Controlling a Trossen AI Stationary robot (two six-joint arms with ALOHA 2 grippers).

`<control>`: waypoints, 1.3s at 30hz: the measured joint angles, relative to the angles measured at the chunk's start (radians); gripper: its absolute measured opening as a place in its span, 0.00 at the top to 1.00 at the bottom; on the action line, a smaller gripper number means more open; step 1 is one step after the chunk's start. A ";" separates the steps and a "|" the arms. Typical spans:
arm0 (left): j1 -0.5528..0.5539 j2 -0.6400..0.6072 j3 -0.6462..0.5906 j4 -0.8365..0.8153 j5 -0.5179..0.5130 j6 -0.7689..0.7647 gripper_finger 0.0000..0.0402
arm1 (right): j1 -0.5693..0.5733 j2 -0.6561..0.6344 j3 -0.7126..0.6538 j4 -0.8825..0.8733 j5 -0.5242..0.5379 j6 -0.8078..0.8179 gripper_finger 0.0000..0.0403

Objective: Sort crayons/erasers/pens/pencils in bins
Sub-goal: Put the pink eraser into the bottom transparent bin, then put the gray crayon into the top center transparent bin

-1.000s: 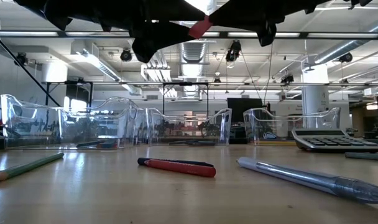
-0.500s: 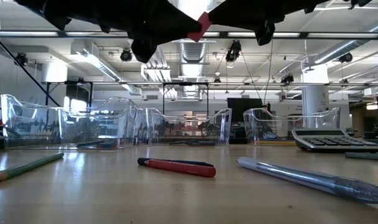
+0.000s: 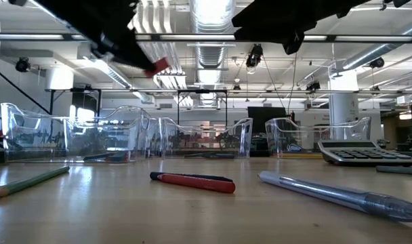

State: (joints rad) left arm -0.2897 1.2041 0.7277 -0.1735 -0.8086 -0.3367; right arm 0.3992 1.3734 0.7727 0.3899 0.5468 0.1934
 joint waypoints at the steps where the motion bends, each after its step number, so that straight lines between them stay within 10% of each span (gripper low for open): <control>1: 0.000 -0.027 -0.001 -0.094 -0.046 -0.058 0.99 | 0.000 0.000 0.000 -0.007 0.000 0.000 0.61; 8: 0.002 -0.137 -0.088 -0.482 -0.168 -0.411 0.99 | 0.002 0.004 0.000 -0.065 0.002 0.044 0.62; 27: 0.000 -0.261 -0.092 -0.472 -0.164 -0.436 0.46 | 0.006 -0.053 0.024 -0.213 0.003 0.084 0.63; 39: -0.123 -0.228 -0.144 0.392 0.051 0.161 0.46 | 0.071 -0.099 0.225 -1.247 -0.079 0.673 0.64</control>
State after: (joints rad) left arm -0.4130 0.9762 0.5837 0.2181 -0.7575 -0.1754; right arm 0.4700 1.2746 0.9977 -0.8572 0.4682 0.8664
